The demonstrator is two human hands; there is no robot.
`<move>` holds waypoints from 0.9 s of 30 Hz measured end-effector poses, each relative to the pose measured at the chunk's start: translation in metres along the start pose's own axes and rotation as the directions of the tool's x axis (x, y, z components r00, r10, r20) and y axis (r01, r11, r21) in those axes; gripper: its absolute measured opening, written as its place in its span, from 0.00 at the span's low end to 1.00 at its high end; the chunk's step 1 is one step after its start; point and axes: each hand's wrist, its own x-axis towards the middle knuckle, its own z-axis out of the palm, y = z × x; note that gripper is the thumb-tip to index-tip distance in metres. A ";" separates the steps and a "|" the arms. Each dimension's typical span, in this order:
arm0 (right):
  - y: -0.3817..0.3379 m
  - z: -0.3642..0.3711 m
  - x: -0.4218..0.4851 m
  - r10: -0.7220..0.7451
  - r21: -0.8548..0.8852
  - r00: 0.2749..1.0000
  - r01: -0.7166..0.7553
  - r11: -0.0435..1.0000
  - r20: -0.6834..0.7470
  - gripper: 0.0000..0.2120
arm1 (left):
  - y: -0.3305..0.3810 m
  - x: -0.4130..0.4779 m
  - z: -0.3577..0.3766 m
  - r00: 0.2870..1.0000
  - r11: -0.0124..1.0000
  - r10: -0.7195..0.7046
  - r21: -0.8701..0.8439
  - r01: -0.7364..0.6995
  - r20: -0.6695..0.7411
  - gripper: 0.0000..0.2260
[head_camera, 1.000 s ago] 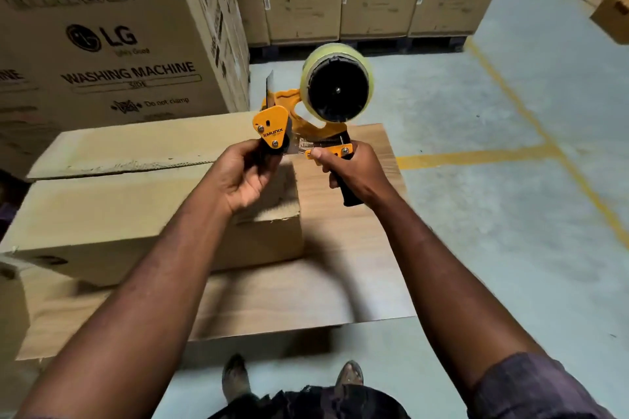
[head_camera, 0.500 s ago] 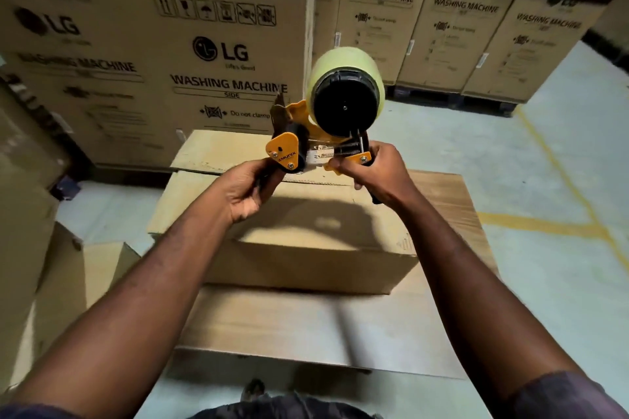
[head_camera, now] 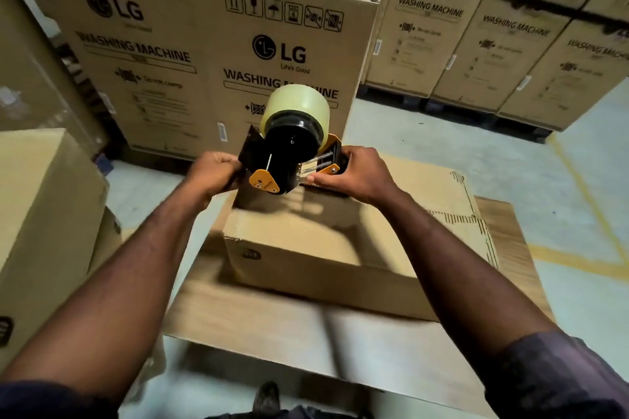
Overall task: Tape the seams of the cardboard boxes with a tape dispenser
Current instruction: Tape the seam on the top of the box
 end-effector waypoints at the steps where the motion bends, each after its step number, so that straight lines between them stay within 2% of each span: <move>1: 0.000 0.001 0.006 0.000 -0.019 1.000 0.000 1.000 0.005 0.30 | -0.002 0.005 -0.004 1.000 1.000 -0.004 -0.011 0.004 -0.015 0.10; 7: 0.003 0.009 0.033 0.003 -0.083 0.999 0.001 0.997 0.040 0.32 | -0.007 0.025 -0.010 0.996 0.997 0.038 0.072 -0.033 -0.079 0.07; 11: 0.018 0.012 0.037 0.014 -0.102 0.999 -0.009 0.995 0.042 0.25 | -0.014 0.033 -0.016 0.996 0.995 0.044 0.087 -0.037 -0.082 0.07; 14: 0.024 0.017 0.042 0.007 -0.143 0.998 0.002 0.990 0.062 0.30 | -0.021 0.042 -0.011 0.996 0.996 0.044 0.082 -0.038 -0.071 0.08; 18: 0.035 0.029 0.046 0.031 -0.131 0.993 -0.016 0.991 0.112 0.33 | -0.039 0.048 0.000 0.999 0.998 -0.046 0.046 0.047 -0.025 0.08; 21: 0.043 0.037 0.042 0.028 -0.142 0.994 -0.012 0.990 0.110 0.28 | -0.050 0.051 0.013 0.985 0.988 -0.155 -0.008 0.156 0.074 0.08; 24: 0.046 0.038 0.044 0.030 -0.142 0.992 -0.013 0.990 0.125 0.26 | -0.060 0.050 0.020 0.920 0.900 -0.330 -0.223 0.375 0.214 0.16; 27: 0.048 0.039 0.049 0.057 -0.114 0.985 -0.038 0.993 0.166 0.24 | -0.069 0.046 0.023 0.912 0.909 -0.361 -0.146 0.391 0.197 0.13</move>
